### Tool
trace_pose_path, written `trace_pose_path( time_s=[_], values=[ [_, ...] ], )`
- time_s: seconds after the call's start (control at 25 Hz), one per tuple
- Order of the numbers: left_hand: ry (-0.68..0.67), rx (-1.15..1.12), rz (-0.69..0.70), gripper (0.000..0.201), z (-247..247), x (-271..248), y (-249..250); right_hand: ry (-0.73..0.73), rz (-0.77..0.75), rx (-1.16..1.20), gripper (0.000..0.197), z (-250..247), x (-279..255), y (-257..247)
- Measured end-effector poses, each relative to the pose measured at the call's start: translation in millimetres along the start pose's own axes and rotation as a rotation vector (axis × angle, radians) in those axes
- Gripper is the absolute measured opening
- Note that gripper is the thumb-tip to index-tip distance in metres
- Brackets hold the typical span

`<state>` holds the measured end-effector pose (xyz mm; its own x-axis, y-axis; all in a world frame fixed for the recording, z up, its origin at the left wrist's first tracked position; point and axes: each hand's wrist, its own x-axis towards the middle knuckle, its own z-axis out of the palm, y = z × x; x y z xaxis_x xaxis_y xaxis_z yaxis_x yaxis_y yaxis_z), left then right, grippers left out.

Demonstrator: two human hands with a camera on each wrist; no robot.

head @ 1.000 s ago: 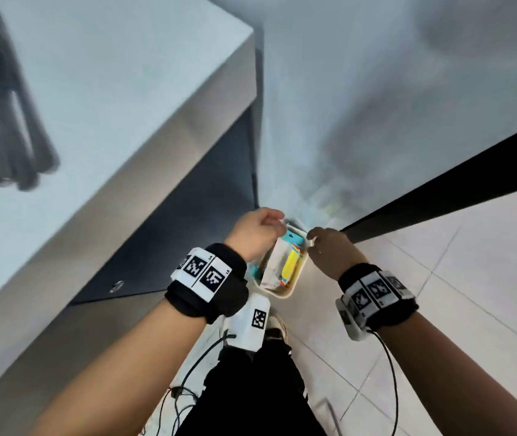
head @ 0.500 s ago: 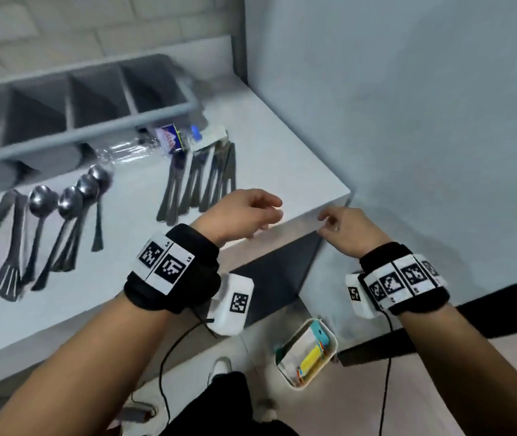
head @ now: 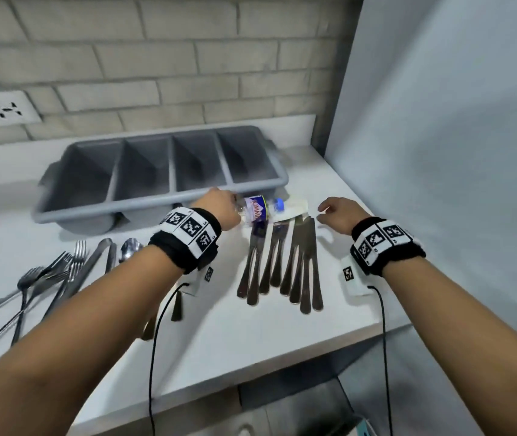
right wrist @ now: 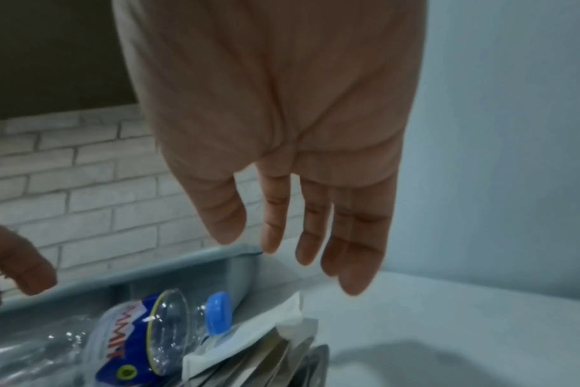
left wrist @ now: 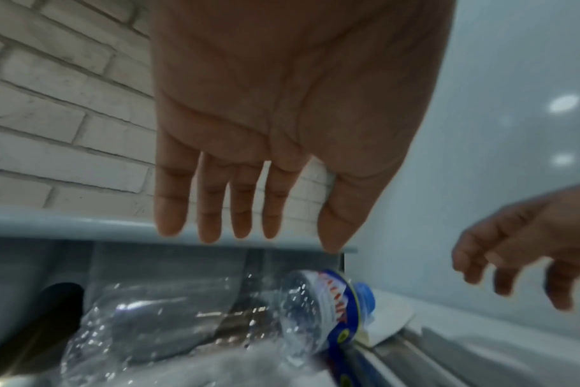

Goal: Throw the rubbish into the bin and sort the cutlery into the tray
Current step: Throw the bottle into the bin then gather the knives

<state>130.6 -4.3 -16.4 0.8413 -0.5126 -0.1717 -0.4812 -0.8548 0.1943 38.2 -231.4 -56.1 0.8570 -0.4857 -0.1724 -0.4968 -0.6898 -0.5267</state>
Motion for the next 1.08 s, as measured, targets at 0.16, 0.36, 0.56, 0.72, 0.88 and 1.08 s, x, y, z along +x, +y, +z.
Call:
trace_pose_path(
  time_s=[0.16, 0.36, 0.56, 0.72, 0.88, 1.08],
  values=[
    [-0.035, 0.137, -0.118, 0.032, 16.6, 25.4, -11.3, 0.02, -0.014, 0.042, 0.029, 21.2, 39.0, -15.8],
    [-0.063, 0.293, -0.176, 0.042, 33.5, 45.9, -6.8, -0.028, 0.044, -0.111, 0.055, 38.6, 73.8, -25.0],
    [-0.092, 0.338, -0.147, 0.05, 45.2, 48.5, -10.0, -0.032, 0.088, -0.274, 0.078, 43.0, 92.5, -24.7],
    [-0.079, 0.195, -0.097, 0.048, 29.9, 40.3, -9.9, 0.01, 0.185, -0.136, 0.071, 38.0, 91.1, -23.3],
    [-0.085, 0.087, -0.066, 0.048, 1.6, 16.7, -6.6, 0.142, 0.217, 0.181, 0.06, 14.9, 73.8, -13.6],
    [-0.12, -0.134, 0.061, 0.07, -13.2, -27.8, 28.0, 0.368, 0.242, 0.57, 0.047, -26.1, -7.1, 19.3]
  ],
)
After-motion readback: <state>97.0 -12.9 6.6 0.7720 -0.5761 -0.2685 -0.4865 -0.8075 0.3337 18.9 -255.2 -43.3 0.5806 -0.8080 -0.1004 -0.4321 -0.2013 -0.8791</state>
